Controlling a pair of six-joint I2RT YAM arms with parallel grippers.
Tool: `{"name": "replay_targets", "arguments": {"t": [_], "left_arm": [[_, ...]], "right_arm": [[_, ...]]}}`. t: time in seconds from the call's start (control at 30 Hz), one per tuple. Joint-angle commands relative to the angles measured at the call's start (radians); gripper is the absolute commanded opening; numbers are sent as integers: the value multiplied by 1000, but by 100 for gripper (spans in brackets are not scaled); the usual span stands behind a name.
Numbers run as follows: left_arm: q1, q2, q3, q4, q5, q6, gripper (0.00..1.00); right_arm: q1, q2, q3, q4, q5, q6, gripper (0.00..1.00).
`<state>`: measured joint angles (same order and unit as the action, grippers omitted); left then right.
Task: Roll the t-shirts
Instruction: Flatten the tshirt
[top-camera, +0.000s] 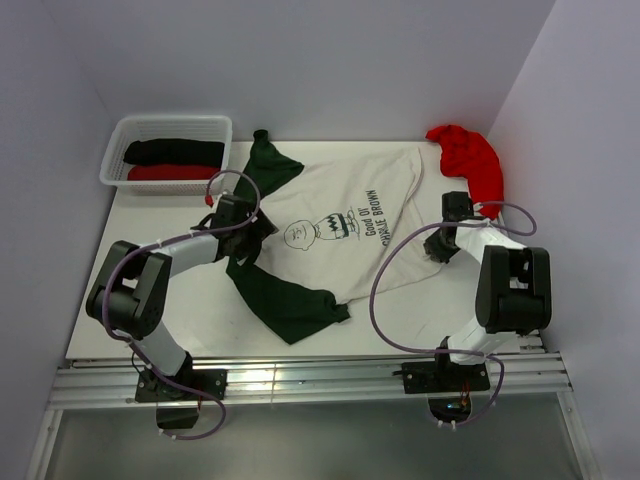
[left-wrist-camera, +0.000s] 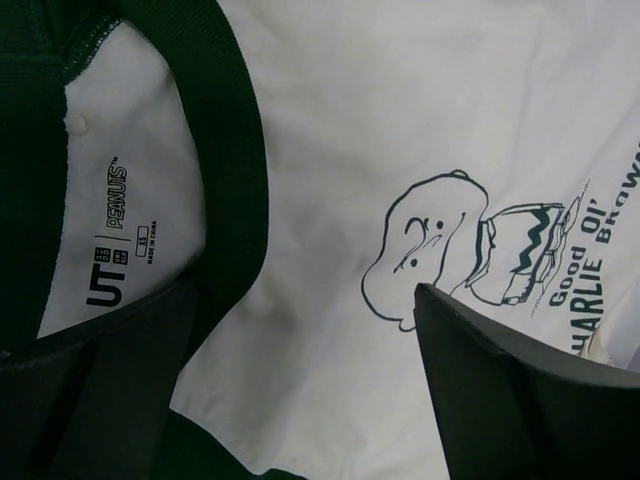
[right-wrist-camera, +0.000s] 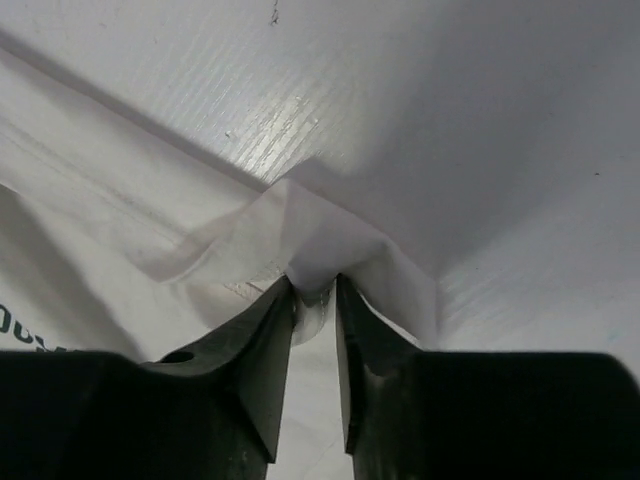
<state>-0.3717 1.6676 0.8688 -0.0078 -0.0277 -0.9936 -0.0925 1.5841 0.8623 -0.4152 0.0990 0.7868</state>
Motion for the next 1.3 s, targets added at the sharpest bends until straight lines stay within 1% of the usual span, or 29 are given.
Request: {"name": "replay_targets", "arguments": {"t": [0.0, 0.03, 0.07, 0.1, 0.2, 0.33, 0.47, 0.5, 0.57, 0.6, 0.67, 0.7, 0.8, 0.87, 0.97, 1.07, 1.17, 1.2, 1.27], "left_arm": [[17, 27, -22, -18, 9, -8, 96], [19, 26, -22, -21, 5, -7, 97], [22, 26, -24, -20, 2, -5, 97], [25, 26, -25, -20, -1, -5, 97], [30, 32, -31, -20, -29, -16, 96], [47, 72, -30, -15, -12, -19, 95], [53, 70, -56, -1, -31, -39, 94], [53, 64, -65, 29, -34, -43, 94], [53, 52, -73, 29, -37, -46, 93], [53, 49, -71, 25, -40, -46, 93], [53, 44, -62, 12, -44, -39, 93], [53, 43, -60, 11, -52, -34, 93], [53, 15, -57, -32, -66, -22, 94], [53, -22, -47, -49, -69, 1, 94], [51, -81, -13, -107, -72, 35, 96], [48, -155, 22, -161, -74, 73, 99], [45, -221, 45, -198, -74, 105, 99], [43, -236, 50, -205, -77, 110, 100], [42, -275, 58, -228, -81, 127, 99]], "right_arm": [[-12, -44, 26, -36, 83, 45, 28], [-21, -58, 9, -36, 84, 45, 23], [-29, -88, 4, -39, 84, 54, 21], [-38, -102, -9, -37, 77, 57, 15], [-81, -180, -40, -27, 83, 63, 8], [-139, -262, -88, -34, 84, 98, 6], [-248, -305, -173, -7, -1, 172, 6], [-265, -306, -207, -4, -8, 186, 8], [-295, -320, -249, 36, -53, 216, 11], [-324, -328, -294, 52, -68, 229, 23], [-352, -357, -330, 81, -94, 252, 28], [-375, -364, -350, 94, -117, 258, 38], [-388, -388, -336, 101, -128, 215, 73], [-388, -395, -306, 75, -120, 157, 76], [-388, -417, -292, 56, -110, 77, 76], [-388, -440, -301, 52, -101, 22, 73], [-388, -467, -330, 82, -113, -32, 68], [-388, -473, -351, 119, -128, -43, 65], [-388, -477, -364, 128, -131, -52, 61]]}}
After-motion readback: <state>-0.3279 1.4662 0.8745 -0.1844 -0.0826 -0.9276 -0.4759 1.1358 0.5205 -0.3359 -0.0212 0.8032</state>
